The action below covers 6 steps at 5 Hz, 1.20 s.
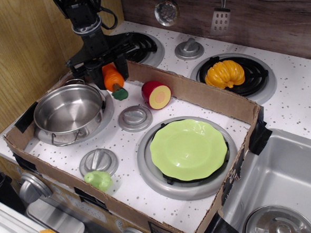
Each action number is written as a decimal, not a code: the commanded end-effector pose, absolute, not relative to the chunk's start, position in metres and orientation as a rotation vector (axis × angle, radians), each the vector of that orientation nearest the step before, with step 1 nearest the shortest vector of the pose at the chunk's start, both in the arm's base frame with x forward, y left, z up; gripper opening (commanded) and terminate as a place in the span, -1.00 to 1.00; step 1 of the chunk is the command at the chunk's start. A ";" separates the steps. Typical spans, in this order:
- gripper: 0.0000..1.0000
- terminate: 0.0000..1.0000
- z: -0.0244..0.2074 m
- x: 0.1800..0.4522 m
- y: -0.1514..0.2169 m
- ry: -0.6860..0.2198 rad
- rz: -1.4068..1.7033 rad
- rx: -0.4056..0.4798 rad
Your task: Take carrot off plate
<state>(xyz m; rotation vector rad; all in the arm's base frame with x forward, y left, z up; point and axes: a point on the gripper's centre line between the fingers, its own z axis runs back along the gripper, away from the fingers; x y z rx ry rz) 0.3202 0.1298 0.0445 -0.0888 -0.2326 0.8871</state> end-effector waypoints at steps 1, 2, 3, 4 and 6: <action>1.00 -1.00 0.067 0.327 0.141 -0.294 0.836 0.018; 1.00 -1.00 0.068 0.330 0.142 -0.301 0.821 0.009; 1.00 -1.00 0.070 0.333 0.142 -0.311 0.813 0.017; 1.00 -1.00 0.081 0.336 0.139 -0.301 0.786 0.049; 1.00 -1.00 0.110 0.332 0.111 -0.355 0.662 0.152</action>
